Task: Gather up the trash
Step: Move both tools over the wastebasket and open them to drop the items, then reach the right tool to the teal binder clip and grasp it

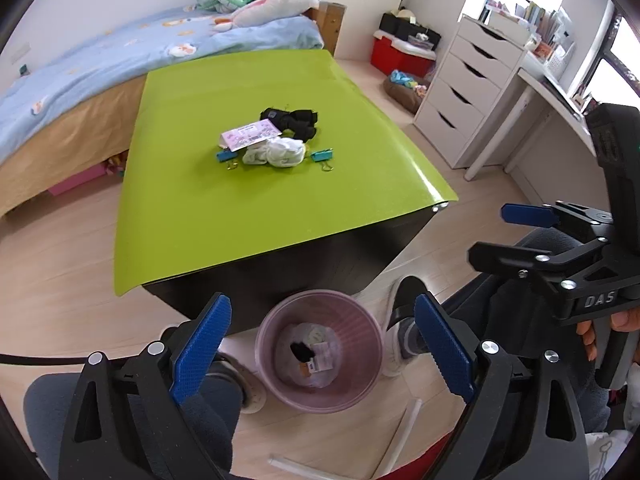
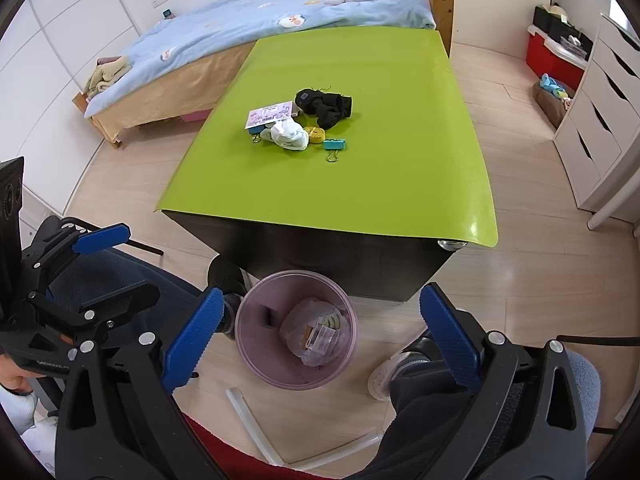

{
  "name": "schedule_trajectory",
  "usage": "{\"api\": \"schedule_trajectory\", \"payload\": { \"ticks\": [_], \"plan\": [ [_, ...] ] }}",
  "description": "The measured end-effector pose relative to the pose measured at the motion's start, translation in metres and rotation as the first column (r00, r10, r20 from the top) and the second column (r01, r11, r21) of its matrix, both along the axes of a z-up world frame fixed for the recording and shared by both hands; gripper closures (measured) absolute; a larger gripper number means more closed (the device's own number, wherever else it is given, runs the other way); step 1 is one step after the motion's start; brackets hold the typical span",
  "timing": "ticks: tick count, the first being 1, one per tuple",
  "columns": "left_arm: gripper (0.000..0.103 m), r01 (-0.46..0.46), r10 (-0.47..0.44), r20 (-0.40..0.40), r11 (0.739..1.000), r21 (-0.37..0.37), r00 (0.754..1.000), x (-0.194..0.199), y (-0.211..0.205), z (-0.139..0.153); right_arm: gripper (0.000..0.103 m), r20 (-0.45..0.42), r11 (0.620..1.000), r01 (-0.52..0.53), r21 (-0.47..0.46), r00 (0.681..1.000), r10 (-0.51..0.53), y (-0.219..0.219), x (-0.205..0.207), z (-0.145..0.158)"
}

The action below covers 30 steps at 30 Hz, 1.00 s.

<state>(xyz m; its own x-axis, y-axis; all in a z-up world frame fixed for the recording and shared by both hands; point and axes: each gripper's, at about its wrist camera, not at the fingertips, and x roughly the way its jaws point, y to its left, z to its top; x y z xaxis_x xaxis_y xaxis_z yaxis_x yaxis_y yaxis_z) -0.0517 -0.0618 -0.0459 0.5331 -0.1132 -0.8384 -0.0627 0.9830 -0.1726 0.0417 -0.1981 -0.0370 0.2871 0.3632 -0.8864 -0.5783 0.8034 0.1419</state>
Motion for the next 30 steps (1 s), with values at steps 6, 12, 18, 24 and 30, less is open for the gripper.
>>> {"api": "schedule_trajectory", "payload": {
  "ticks": [6,12,18,24,30],
  "plan": [
    [0.008,-0.042,0.042,0.0,0.999,0.009,0.999,-0.001,0.01,0.001,0.004,-0.017,1.0,0.002,0.013,1.0,-0.002,0.0,-0.001,-0.004],
    [0.008,-0.058,0.058,0.001,0.998,0.003,0.998,0.0,0.015,0.003,0.004,-0.028,1.0,0.0,0.024,1.0,0.001,0.003,-0.001,-0.005],
    [0.008,-0.064,0.065,0.005,0.998,-0.015,0.998,0.003,0.019,0.004,0.004,-0.035,1.0,-0.006,0.026,0.999,0.006,0.005,0.002,-0.004],
    [0.008,-0.079,0.079,0.015,0.997,-0.019,0.997,0.008,0.025,0.008,0.004,-0.032,1.0,-0.003,0.019,0.999,0.003,0.016,0.02,-0.002],
    [0.008,-0.095,0.095,0.028,0.995,-0.019,0.995,0.013,0.032,0.013,0.004,-0.028,1.0,0.006,0.012,1.0,-0.006,0.033,0.053,-0.003]
  ]
}}
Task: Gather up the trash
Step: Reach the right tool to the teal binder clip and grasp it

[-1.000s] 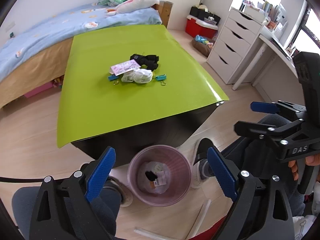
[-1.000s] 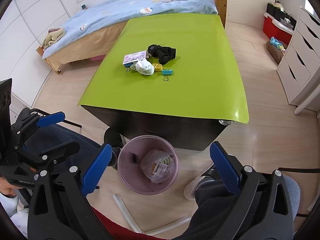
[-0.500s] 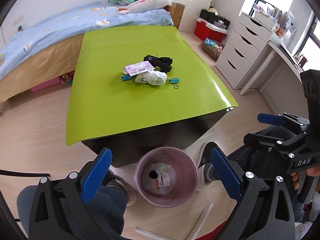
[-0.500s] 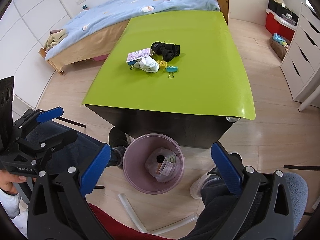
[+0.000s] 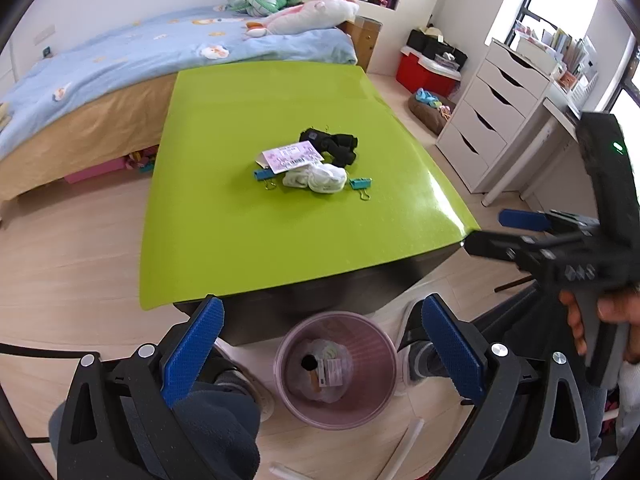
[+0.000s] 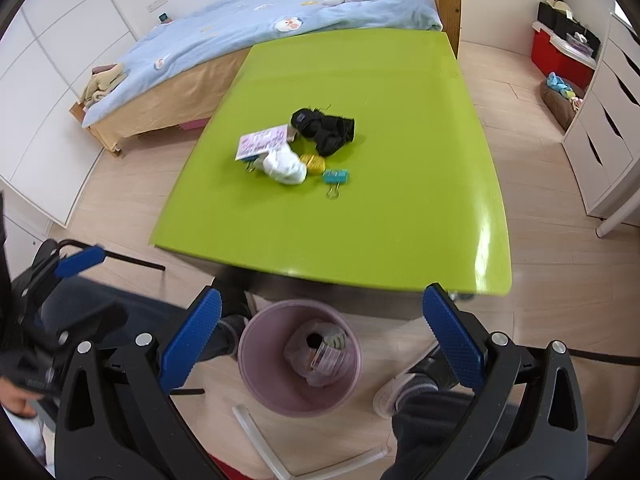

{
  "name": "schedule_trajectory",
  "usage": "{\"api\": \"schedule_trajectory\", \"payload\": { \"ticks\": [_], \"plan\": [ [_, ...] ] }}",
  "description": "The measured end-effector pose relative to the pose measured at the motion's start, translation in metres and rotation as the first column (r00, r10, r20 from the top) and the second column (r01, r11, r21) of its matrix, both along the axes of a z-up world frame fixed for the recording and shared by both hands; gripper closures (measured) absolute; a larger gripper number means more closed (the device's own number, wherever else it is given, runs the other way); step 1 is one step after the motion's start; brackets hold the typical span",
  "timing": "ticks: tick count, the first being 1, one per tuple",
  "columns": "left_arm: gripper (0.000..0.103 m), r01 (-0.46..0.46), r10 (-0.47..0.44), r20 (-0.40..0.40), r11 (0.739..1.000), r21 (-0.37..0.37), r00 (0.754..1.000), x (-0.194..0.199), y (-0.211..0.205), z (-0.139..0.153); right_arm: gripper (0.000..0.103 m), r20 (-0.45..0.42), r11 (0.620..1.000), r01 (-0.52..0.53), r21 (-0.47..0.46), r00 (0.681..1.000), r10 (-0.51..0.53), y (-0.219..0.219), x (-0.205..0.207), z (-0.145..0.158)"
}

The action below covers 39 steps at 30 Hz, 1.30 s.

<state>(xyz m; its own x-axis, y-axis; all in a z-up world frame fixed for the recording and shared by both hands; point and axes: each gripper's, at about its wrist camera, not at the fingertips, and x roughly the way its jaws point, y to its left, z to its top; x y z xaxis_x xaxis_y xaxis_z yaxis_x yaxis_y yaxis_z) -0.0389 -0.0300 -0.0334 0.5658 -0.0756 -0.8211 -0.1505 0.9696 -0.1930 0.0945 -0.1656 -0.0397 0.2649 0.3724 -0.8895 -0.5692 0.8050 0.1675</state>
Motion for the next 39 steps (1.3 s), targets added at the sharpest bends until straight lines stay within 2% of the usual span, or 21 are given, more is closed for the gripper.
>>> {"api": "schedule_trajectory", "payload": {
  "ticks": [11,19,21,23,27,39],
  "plan": [
    [0.008,-0.031,0.031,0.007,0.999,-0.014,0.999,-0.005,0.009,0.003,0.004,-0.015,0.994,-0.01,-0.108,1.0,0.009,0.049,0.072,-0.03],
    [0.008,-0.053,0.053,0.011,0.998,-0.019,0.999,-0.007,0.014,0.006,0.006,-0.05,0.982,-0.027,-0.189,0.999,0.018,0.075,0.103,-0.062],
    [0.008,-0.057,0.058,0.012,0.998,-0.022,0.998,-0.008,0.015,0.006,0.02,-0.055,0.977,-0.039,-0.209,0.998,0.029,0.081,0.107,-0.068],
    [0.008,-0.061,0.061,0.01,0.998,-0.024,0.998,-0.008,0.017,0.006,0.023,-0.06,0.974,-0.05,-0.22,0.998,0.037,0.085,0.11,-0.073],
    [0.008,-0.068,0.068,0.007,0.997,-0.026,0.998,-0.01,0.019,0.005,0.038,-0.072,0.974,-0.064,-0.219,0.996,0.049,0.093,0.114,-0.08],
    [0.008,-0.079,0.079,-0.006,0.996,-0.028,0.997,-0.009,0.023,0.001,0.065,-0.062,0.973,-0.077,-0.217,0.996,0.064,0.102,0.117,-0.091]
  ]
}}
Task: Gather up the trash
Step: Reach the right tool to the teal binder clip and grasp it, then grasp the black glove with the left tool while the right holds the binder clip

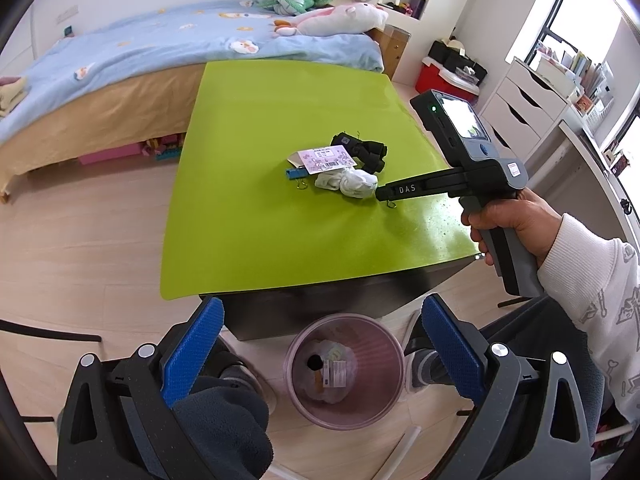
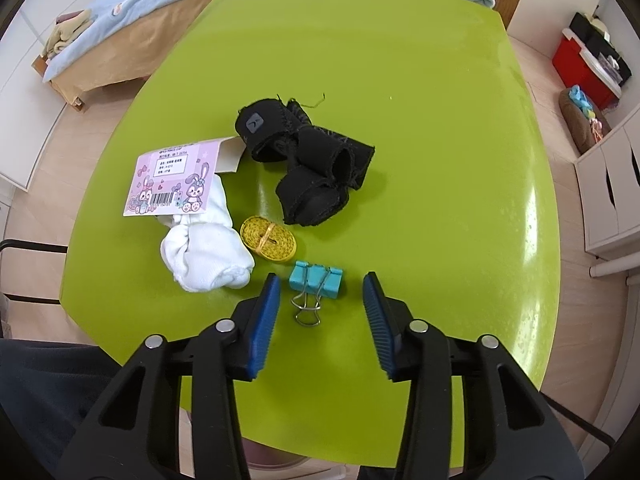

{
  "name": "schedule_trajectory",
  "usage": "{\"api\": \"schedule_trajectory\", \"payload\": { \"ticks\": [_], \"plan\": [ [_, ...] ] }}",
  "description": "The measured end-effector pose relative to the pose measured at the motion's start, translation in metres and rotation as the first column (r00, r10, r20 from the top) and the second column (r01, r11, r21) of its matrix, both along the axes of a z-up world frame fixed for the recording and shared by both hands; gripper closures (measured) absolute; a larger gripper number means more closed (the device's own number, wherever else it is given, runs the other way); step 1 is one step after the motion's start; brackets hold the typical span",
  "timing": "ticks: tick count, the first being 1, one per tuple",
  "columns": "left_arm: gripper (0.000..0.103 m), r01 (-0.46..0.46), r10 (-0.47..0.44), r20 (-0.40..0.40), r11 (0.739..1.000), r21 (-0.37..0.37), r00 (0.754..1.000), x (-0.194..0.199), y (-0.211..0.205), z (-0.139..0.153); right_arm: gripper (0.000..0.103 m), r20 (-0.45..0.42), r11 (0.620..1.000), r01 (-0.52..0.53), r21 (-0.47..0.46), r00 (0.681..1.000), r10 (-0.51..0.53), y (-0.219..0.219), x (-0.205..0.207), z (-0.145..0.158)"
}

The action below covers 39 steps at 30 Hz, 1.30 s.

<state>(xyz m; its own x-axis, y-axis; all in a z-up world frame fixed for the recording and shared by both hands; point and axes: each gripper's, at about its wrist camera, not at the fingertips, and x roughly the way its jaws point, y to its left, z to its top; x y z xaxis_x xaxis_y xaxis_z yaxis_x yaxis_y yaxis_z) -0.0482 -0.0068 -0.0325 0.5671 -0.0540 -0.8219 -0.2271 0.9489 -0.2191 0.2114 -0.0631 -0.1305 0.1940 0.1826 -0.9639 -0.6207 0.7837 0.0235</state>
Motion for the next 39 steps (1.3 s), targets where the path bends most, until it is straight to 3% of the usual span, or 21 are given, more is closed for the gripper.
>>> {"api": "schedule_trajectory", "payload": {
  "ticks": [3,15,26,39],
  "plan": [
    [0.008,0.002,-0.002,-0.001,1.0,-0.002,1.0,0.001,0.0,-0.001,0.077,-0.001,1.0,-0.004,0.007,1.0,0.004,-0.001,0.001,0.002],
    [0.008,0.059,-0.06,0.025,0.998,0.026,0.998,0.033,-0.002,0.01,0.077,-0.002,0.997,0.025,0.072,1.0,-0.025,-0.022,-0.013,0.026],
    [0.008,0.173,-0.175,0.022,0.983,0.057,0.984,0.107,0.0,0.025,0.077,-0.009,0.989,0.061,0.133,0.998,-0.06,-0.054,-0.032,0.049],
    [0.008,0.306,-0.302,-0.091,0.951,0.041,0.949,0.216,-0.007,0.009,0.077,-0.017,0.985,0.09,0.15,0.996,-0.088,-0.074,-0.034,0.055]
  ]
}}
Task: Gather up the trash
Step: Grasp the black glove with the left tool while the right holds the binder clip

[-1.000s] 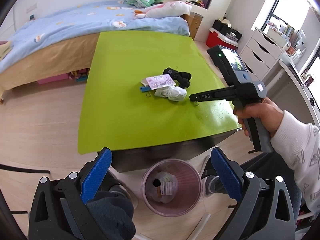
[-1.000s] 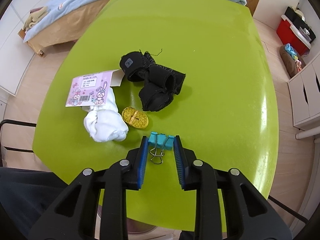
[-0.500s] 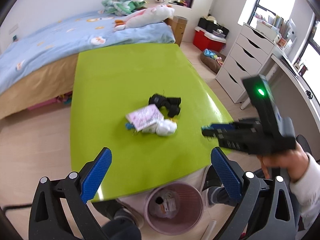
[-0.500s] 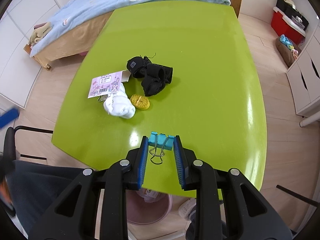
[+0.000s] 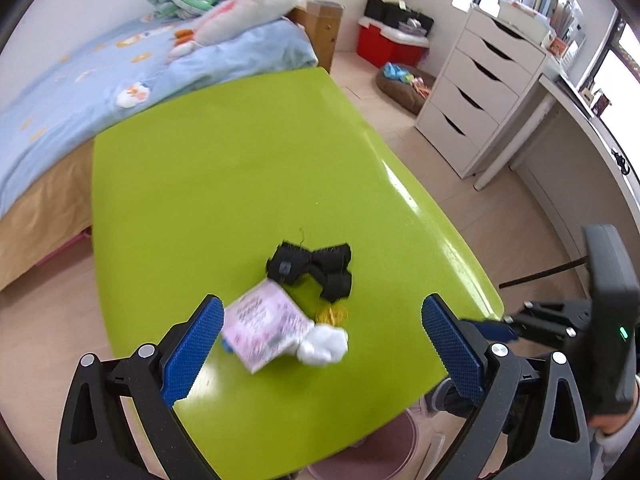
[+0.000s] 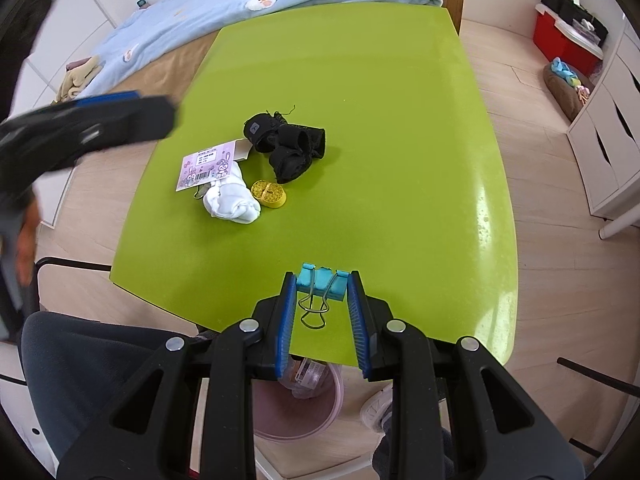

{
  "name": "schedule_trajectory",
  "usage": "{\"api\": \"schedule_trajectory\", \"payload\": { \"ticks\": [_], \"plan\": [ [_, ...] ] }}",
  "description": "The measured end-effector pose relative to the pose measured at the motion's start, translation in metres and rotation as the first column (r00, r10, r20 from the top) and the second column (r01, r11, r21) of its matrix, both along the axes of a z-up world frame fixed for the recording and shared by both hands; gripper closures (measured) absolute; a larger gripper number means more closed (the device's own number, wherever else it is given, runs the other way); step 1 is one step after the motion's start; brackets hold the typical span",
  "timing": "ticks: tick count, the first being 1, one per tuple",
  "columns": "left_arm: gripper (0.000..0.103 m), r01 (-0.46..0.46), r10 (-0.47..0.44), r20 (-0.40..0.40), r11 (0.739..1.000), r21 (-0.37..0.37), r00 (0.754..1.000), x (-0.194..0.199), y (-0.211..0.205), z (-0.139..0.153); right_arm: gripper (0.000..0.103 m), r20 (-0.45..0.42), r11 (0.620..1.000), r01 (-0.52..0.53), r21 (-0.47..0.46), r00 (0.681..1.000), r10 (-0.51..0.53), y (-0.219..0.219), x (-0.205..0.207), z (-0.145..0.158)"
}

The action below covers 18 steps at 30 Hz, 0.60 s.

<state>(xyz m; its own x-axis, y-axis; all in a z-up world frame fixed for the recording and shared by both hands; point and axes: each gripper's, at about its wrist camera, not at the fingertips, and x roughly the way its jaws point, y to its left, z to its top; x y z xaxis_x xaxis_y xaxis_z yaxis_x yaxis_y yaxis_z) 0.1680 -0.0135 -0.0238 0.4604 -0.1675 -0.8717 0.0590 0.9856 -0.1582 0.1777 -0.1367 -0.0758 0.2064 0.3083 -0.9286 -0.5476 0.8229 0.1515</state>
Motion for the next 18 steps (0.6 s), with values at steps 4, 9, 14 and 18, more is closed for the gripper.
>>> {"api": "schedule_trajectory", "payload": {
  "ticks": [4,9,14,18],
  "plan": [
    [0.008,0.022,-0.022,-0.055,1.0,0.0,0.998,0.027,-0.004,-0.016,0.077,0.0,1.0,0.006,0.0,1.0,-0.006,-0.003,0.002,0.002],
    [0.008,0.033,-0.034,-0.138,0.999,-0.008,0.99,0.053,-0.006,-0.044,0.077,-0.001,1.0,0.015,-0.002,1.0,-0.015,-0.005,0.004,0.001],
    [0.008,0.039,-0.034,-0.215,0.999,0.019,0.976,0.07,-0.011,-0.073,0.077,-0.004,1.0,0.019,-0.008,1.0,-0.019,-0.006,0.005,-0.001],
    [0.008,0.047,-0.033,-0.246,0.998,0.05,0.969,0.076,-0.016,-0.089,0.077,-0.006,1.0,0.025,-0.011,1.0,-0.025,-0.007,0.006,-0.001]
  ]
}}
